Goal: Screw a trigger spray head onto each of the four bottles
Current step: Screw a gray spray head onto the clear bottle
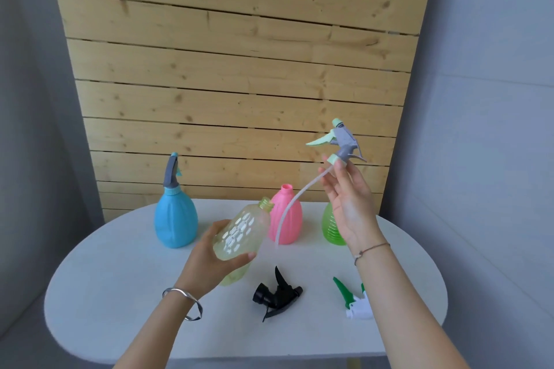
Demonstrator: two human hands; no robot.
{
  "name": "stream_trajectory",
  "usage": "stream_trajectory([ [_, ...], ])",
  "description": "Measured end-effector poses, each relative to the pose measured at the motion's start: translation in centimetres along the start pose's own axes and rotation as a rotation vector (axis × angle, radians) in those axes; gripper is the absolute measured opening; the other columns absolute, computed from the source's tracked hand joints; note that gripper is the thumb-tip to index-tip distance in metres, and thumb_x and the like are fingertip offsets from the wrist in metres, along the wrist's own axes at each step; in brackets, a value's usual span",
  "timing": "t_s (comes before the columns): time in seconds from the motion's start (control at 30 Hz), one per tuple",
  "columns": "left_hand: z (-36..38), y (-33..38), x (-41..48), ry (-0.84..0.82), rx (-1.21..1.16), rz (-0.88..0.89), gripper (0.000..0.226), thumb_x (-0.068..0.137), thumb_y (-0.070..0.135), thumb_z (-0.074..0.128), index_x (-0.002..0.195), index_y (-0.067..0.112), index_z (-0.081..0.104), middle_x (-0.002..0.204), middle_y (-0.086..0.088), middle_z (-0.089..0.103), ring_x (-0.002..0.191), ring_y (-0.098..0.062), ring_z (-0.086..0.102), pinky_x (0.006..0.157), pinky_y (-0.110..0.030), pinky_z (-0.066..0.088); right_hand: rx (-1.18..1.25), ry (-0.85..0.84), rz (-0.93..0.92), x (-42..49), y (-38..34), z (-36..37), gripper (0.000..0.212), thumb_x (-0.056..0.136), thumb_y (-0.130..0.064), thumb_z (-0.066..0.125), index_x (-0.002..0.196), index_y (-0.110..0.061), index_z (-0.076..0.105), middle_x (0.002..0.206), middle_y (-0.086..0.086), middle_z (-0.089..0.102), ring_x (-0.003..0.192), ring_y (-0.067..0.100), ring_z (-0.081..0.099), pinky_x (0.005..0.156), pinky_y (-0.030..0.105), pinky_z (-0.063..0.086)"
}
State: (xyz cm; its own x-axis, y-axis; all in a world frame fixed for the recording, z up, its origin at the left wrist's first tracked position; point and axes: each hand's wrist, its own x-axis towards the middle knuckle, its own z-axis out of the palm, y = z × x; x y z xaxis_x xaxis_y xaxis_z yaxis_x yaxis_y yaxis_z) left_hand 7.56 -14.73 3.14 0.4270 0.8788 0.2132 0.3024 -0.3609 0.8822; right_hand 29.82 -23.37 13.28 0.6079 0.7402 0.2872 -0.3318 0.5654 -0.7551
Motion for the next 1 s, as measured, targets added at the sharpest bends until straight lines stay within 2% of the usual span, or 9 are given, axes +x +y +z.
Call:
stream_trajectory([
  [0.17, -1.5, -0.7, 0.0, 0.043, -0.011, -0.029, 0.069, 0.062, 0.041, 0.085, 0.12, 0.032, 0.047, 0.107, 0.022, 0.054, 0.096, 0.006, 0.051, 0.067, -0.01, 0.039, 0.122, 0.006, -0.011, 0.4, 0.1, 1.1, 0.012, 0.096, -0.019, 0.051, 0.103, -0.016, 0.06, 0.123, 0.01, 0.064, 0.101, 0.013, 0.07, 0.083, 0.019, 0.055],
  [0.33, -2.2, -0.8, -0.1, 0.062, -0.028, -0.037, 0.066, 0.063, 0.042, 0.084, 0.116, 0.036, 0.046, 0.104, 0.025, 0.054, 0.094, 0.009, 0.051, 0.065, -0.009, 0.04, 0.193, 0.022, -0.041, 0.6, 0.5, 1.6, 0.011, 0.097, -0.019, 0.049, 0.102, -0.016, 0.058, 0.12, 0.01, 0.064, 0.105, 0.014, 0.069, 0.084, 0.019, 0.054],
  [0.63, -2.7, -1.1, -0.1, 0.072, -0.063, -0.049, 0.064, 0.064, 0.041, 0.084, 0.116, 0.034, 0.047, 0.104, 0.019, 0.056, 0.094, 0.0, 0.054, 0.066, -0.014, 0.043, 0.219, 0.056, -0.06, 0.3, 0.8, 1.9, 0.017, 0.098, -0.02, 0.047, 0.113, -0.011, 0.049, 0.123, 0.011, 0.062, 0.105, 0.012, 0.068, 0.091, 0.021, 0.053],
  [0.77, -2.6, -0.8, 0.0, 0.083, -0.064, -0.037, 0.065, 0.063, 0.044, 0.083, 0.116, 0.037, 0.046, 0.105, 0.021, 0.054, 0.094, 0.003, 0.052, 0.065, -0.011, 0.042, 0.143, 0.065, -0.052, 0.1, 0.9, 1.9, 0.017, 0.096, -0.019, 0.05, 0.11, -0.011, 0.046, 0.128, 0.015, 0.06, 0.108, 0.015, 0.067, 0.093, 0.023, 0.052],
  [0.87, -2.4, -0.6, -0.1, 0.073, -0.065, -0.022, 0.067, 0.061, 0.046, 0.083, 0.117, 0.038, 0.046, 0.107, 0.022, 0.055, 0.097, 0.004, 0.052, 0.067, -0.012, 0.042, 0.077, 0.025, -0.02, -0.1, 1.3, 2.0, 0.019, 0.094, -0.018, 0.053, 0.111, -0.011, 0.047, 0.126, 0.015, 0.062, 0.106, 0.016, 0.068, 0.089, 0.022, 0.054],
  [0.93, -2.2, -0.5, -0.1, 0.067, -0.07, -0.006, 0.069, 0.06, 0.047, 0.083, 0.118, 0.037, 0.047, 0.108, 0.021, 0.056, 0.099, 0.003, 0.053, 0.069, -0.013, 0.043, 0.001, -0.021, 0.0, -0.3, 1.8, 2.3, 0.025, 0.092, -0.016, 0.056, 0.115, -0.007, 0.05, 0.122, 0.011, 0.065, 0.104, 0.015, 0.069, 0.083, 0.021, 0.056],
  [1.0, -1.8, -0.2, -0.2, 0.065, -0.085, 0.009, 0.071, 0.059, 0.047, 0.084, 0.119, 0.036, 0.048, 0.11, 0.02, 0.058, 0.101, 0.001, 0.055, 0.072, -0.015, 0.044, -0.13, -0.068, 0.03, -0.7, 2.3, 2.8, 0.033, 0.089, -0.017, 0.061, 0.119, -0.006, 0.057, 0.119, 0.007, 0.068, 0.104, 0.013, 0.068, 0.085, 0.024, 0.056],
])
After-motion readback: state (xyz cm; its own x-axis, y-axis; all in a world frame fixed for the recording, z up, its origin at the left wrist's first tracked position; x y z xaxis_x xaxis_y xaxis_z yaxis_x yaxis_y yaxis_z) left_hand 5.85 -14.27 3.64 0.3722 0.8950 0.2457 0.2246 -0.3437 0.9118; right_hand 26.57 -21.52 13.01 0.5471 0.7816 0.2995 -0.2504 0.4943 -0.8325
